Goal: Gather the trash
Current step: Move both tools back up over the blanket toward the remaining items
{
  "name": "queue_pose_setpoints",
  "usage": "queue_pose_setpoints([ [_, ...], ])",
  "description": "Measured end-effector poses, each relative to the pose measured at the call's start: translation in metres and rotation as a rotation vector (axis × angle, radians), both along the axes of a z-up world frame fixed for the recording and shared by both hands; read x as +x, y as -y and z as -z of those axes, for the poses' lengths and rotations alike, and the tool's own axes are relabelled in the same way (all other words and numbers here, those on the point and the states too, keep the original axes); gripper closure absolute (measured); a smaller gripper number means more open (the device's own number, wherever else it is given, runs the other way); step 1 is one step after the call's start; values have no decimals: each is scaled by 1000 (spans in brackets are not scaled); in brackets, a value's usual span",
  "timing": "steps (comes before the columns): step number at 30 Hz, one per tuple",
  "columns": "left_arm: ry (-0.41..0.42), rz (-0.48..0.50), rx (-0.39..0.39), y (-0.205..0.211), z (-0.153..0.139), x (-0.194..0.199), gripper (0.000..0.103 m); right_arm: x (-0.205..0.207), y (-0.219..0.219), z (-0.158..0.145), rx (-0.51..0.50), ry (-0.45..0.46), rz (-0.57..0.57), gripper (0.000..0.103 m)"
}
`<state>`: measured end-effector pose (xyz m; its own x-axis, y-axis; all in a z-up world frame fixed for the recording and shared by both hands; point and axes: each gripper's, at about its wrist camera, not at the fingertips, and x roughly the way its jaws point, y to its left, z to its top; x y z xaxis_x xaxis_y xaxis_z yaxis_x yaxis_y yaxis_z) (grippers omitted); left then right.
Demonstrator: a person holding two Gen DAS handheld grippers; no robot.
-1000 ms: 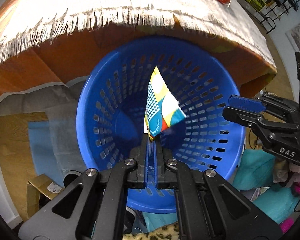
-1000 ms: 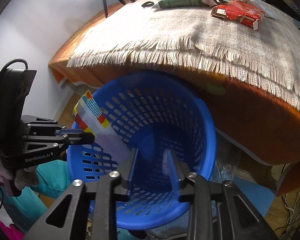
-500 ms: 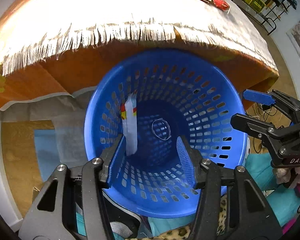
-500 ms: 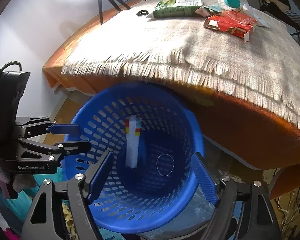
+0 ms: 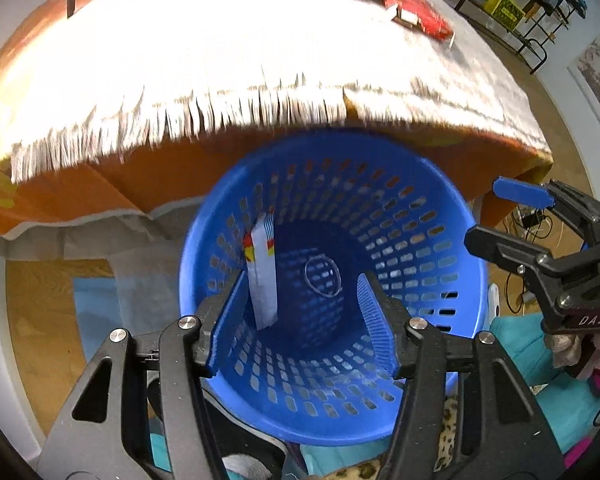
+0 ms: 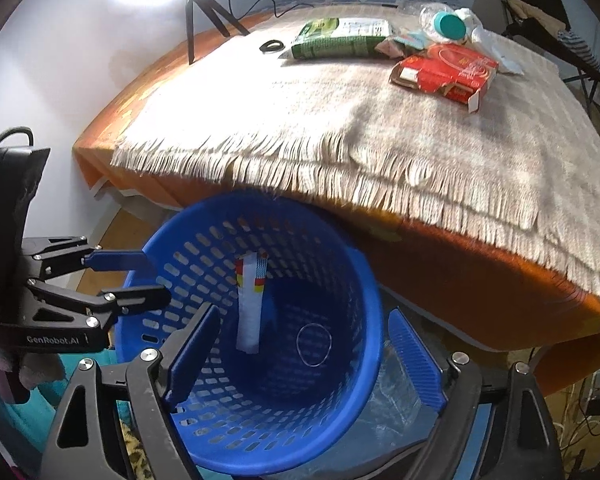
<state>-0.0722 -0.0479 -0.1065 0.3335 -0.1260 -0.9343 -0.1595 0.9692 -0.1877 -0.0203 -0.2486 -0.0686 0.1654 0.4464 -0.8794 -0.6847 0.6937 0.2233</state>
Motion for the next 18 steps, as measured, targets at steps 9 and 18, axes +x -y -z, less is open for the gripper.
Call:
queue_pose_setpoints([
  [9,90,-16,-8,-15,-28,27,45,22,7,-22,39,41,60,15],
  [18,181,-9,-12,-31,-68,70,44,67,22,-46,83,75,149,15],
])
